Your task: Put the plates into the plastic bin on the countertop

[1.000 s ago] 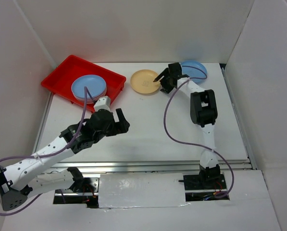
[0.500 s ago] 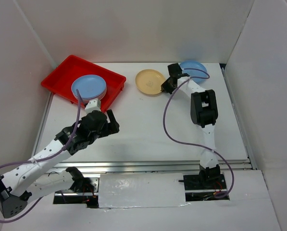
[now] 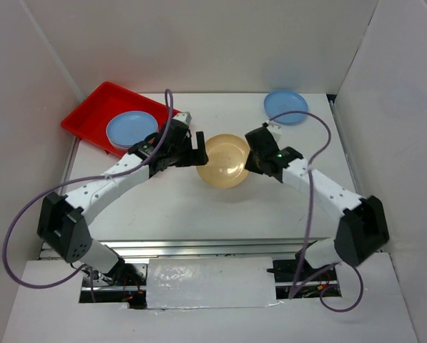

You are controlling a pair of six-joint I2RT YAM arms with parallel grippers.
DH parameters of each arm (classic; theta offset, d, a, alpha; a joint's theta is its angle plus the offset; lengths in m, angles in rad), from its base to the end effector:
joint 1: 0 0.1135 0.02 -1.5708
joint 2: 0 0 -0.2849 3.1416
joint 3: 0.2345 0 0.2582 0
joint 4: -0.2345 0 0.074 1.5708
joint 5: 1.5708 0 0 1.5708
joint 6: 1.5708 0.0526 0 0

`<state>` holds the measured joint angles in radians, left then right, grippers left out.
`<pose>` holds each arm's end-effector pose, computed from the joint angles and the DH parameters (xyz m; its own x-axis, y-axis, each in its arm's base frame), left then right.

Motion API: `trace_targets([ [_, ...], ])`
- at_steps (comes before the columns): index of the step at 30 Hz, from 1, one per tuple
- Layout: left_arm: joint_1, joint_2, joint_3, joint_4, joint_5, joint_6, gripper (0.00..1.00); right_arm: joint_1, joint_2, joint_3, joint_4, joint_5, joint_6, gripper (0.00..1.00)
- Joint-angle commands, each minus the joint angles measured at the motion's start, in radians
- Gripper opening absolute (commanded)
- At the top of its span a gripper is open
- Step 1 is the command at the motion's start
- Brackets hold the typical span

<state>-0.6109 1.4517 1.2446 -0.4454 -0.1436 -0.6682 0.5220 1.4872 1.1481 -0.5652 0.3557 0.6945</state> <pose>0.2864 -0.1914 0.3269 -0.6844 -0.2693 -0.6775 0.0644 0.9033 -0.4241 0.2945 0.1483 0.2735 -0.7032 0.2876 -0.6502 0.2203 0.9577 0.1854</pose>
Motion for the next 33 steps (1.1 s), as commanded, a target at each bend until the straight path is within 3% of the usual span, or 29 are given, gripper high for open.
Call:
trace_targets([
  [1,0.026,0.096,0.087,0.024,0.114,0.07,0.99,-0.014,-0.148,-0.108,0.111,-0.064,-0.024,0.0],
  [7,0.048,0.173,0.112,-0.001,0.118,0.084,0.88,-0.019,-0.243,-0.136,0.137,-0.161,-0.015,0.0],
  [9,0.049,0.182,0.104,0.005,0.13,0.087,0.75,-0.031,-0.26,-0.152,0.168,-0.22,-0.023,0.0],
  [10,0.051,0.185,0.099,0.011,0.134,0.091,0.57,-0.036,-0.263,-0.157,0.177,-0.285,-0.021,0.0],
  [11,0.053,0.191,0.099,0.014,0.134,0.088,0.44,-0.039,-0.271,-0.163,0.197,-0.311,-0.02,0.0],
  [13,0.056,0.197,0.107,0.016,0.153,0.091,0.02,-0.045,-0.277,-0.177,0.208,-0.345,-0.013,0.0],
  [15,0.062,0.2,0.115,0.02,0.167,0.09,0.0,-0.045,-0.28,-0.183,0.214,-0.35,-0.009,0.02],
  [16,0.075,0.199,0.116,0.022,0.161,0.081,0.0,-0.059,-0.281,-0.186,0.214,-0.35,-0.004,0.17],
  [17,0.091,0.188,0.113,0.019,0.151,0.049,0.0,-0.066,-0.295,-0.189,0.212,-0.34,-0.001,0.51],
  [18,0.115,0.179,0.108,0.017,0.148,0.023,0.0,-0.076,-0.304,-0.206,0.209,-0.331,0.003,0.99],
  [21,0.357,0.135,0.032,0.069,0.223,-0.105,0.0,-0.163,-0.356,-0.264,0.214,-0.349,0.01,1.0],
  [25,0.584,0.05,-0.031,0.142,0.248,-0.238,0.0,-0.232,-0.415,-0.352,0.254,-0.437,-0.009,1.0],
  [27,0.67,0.064,0.016,0.107,0.198,-0.281,0.0,-0.249,-0.415,-0.372,0.249,-0.445,-0.018,1.0],
  [33,0.787,0.16,0.142,-0.021,0.154,-0.321,0.0,-0.261,-0.4,-0.393,0.255,-0.46,-0.029,1.0],
])
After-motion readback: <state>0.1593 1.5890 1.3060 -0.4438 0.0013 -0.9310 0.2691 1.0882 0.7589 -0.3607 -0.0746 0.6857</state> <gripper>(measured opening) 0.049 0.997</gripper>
